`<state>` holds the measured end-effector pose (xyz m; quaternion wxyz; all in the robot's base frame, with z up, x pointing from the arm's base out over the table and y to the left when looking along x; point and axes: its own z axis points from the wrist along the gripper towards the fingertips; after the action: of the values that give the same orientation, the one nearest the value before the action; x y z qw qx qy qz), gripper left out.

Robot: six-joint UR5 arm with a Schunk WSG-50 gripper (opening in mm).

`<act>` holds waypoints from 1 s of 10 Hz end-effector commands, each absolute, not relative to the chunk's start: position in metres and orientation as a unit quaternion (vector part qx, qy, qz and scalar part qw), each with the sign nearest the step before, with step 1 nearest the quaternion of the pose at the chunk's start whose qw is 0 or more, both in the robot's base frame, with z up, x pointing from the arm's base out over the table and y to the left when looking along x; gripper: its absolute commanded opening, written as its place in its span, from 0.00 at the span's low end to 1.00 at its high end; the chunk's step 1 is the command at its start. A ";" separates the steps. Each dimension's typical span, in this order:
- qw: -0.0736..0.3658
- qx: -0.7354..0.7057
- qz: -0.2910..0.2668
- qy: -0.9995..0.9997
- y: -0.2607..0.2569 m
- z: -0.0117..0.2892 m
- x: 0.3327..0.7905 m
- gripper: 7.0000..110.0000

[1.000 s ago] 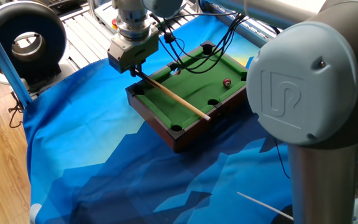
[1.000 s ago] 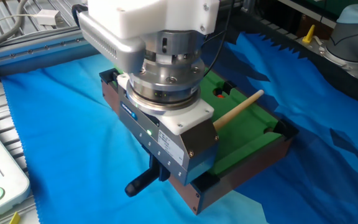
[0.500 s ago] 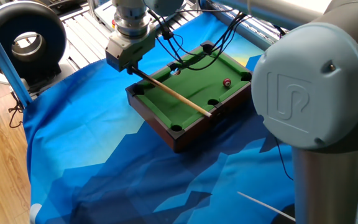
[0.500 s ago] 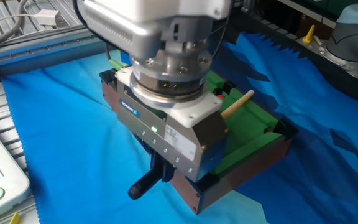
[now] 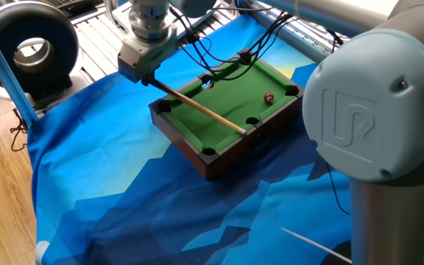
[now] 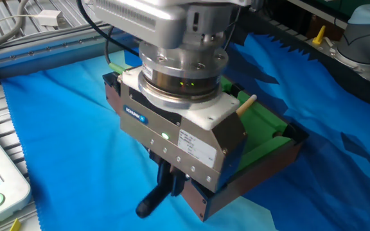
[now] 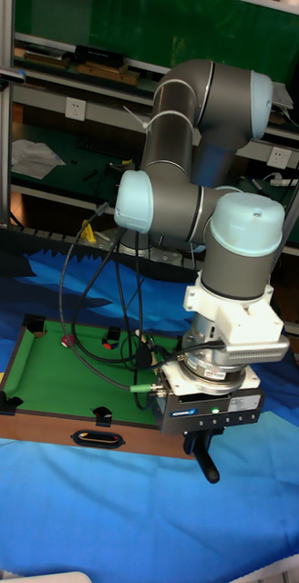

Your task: Hit the pool ball

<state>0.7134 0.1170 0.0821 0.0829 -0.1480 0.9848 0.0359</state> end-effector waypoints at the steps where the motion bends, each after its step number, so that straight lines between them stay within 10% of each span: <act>1: 0.099 -0.191 0.042 0.976 0.139 0.080 0.717 0.00; 10: 0.115 -0.313 0.040 0.942 0.168 0.086 0.708 0.00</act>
<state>0.7132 0.1653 0.0812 0.1148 -0.2738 0.9539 0.0445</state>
